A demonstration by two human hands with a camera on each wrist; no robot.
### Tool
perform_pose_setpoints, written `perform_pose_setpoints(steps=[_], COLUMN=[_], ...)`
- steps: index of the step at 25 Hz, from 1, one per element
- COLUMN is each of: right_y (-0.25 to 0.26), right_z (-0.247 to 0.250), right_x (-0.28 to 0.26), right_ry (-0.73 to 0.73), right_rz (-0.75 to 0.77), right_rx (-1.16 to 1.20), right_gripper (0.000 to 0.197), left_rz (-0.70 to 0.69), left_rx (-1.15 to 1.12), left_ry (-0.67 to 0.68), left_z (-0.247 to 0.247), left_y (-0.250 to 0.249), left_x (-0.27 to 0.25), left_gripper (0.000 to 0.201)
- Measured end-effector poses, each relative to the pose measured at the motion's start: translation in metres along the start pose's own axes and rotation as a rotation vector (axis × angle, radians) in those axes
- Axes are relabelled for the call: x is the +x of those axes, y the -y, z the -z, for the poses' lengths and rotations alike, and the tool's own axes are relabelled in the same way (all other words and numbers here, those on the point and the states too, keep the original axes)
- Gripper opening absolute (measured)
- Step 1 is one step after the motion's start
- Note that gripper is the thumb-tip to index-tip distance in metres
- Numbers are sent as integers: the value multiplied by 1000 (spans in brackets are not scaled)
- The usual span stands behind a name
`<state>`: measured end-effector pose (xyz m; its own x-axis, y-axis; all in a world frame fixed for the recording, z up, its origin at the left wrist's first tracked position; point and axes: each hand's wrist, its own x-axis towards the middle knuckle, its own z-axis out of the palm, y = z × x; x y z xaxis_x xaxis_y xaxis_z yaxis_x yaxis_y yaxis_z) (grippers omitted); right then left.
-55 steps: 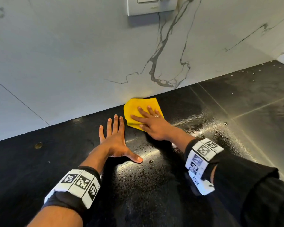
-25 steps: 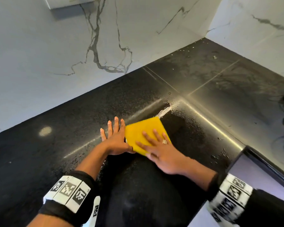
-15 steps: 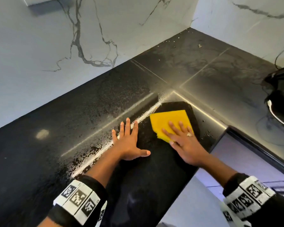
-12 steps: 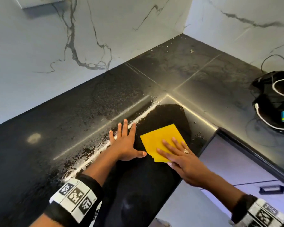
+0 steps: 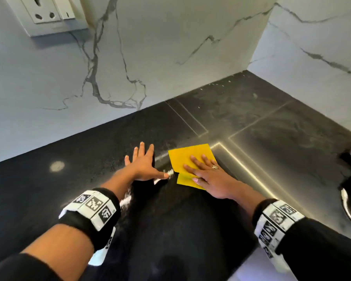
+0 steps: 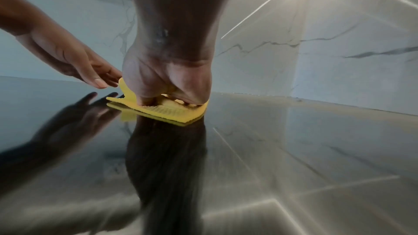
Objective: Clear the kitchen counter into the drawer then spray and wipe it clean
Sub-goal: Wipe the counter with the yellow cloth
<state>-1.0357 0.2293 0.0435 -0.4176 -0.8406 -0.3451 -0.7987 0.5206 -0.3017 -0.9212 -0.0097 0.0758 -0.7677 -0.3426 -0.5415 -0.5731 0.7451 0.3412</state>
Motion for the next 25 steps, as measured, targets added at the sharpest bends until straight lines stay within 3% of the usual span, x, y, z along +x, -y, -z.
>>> perform_pose_setpoints(steps=[4, 9, 14, 18, 22, 25], right_y=[-20, -13, -6, -15, -50, -66], right_z=[42, 80, 91, 82, 46, 20], right_x=[116, 231, 279, 234, 118, 35], right_ry=[36, 30, 9, -7, 19, 24], right_rz=[118, 183, 143, 219, 310, 260], right_rx=[-74, -129, -160, -146, -144, -120], right_gripper=[53, 54, 54, 52, 54, 52], left_rz=[115, 124, 138, 132, 126, 120], left_rx=[-81, -69, -75, -70, -65, -59], left_ry=[-19, 61, 78, 74, 65, 45], left_z=[19, 18, 18, 19, 21, 20], left_y=[0, 3, 1, -2, -3, -5], left_x=[51, 65, 70, 65, 64, 60], left_gripper=[142, 153, 156, 155, 154, 151])
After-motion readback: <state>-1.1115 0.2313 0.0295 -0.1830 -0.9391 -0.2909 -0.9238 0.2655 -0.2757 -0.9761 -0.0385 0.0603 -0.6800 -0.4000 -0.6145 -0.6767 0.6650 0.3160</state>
